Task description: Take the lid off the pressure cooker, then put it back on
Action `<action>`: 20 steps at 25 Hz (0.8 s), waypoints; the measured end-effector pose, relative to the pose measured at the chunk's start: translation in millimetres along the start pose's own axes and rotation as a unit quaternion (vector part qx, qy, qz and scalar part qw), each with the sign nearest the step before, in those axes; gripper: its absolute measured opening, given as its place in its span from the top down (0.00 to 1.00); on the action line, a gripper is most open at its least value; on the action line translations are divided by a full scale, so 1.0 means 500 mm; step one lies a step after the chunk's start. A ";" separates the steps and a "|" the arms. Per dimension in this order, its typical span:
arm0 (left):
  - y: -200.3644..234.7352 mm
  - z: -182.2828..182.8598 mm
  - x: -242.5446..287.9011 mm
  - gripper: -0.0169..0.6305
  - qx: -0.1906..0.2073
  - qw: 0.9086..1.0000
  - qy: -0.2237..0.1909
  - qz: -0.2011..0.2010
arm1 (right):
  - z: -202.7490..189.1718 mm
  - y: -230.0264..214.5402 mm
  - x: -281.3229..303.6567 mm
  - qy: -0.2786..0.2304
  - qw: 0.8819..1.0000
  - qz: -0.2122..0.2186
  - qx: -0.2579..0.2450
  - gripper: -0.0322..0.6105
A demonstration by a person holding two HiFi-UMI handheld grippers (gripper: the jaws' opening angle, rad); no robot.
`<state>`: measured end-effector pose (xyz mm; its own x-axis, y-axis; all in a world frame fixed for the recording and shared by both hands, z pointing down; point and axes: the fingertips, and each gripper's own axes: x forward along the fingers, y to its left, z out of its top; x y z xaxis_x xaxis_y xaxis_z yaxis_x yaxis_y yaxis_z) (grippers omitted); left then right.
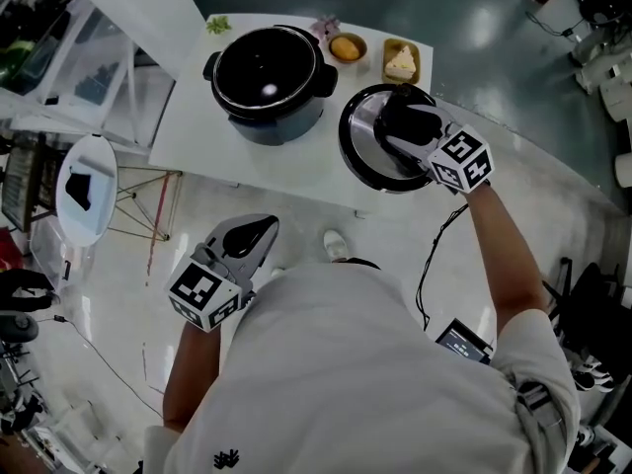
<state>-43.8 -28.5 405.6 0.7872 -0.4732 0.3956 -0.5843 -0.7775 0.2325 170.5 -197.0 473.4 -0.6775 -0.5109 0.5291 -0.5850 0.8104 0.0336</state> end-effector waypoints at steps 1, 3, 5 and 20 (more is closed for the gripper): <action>0.003 -0.002 0.001 0.96 0.000 1.000 0.001 0.002 | -0.010 0.001 0.009 0.001 1.000 0.001 0.002 0.50; 0.005 -0.003 0.003 0.96 -0.002 1.000 0.003 0.006 | -0.031 0.003 0.024 0.003 1.000 0.002 0.006 0.50; 0.006 -0.004 0.005 0.96 -0.004 1.000 0.005 0.009 | -0.051 0.005 0.038 0.007 1.000 0.004 0.006 0.50; 0.023 -0.015 0.014 0.96 -0.019 0.999 0.026 0.042 | -0.146 0.018 0.138 0.022 0.999 0.025 -0.005 0.50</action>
<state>-46.4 -37.4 417.6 0.7235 -0.5135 0.4614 -0.6564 -0.7187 0.2294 151.0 -204.0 572.0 -0.6846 -0.4574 0.5675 -0.5469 0.8371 0.0149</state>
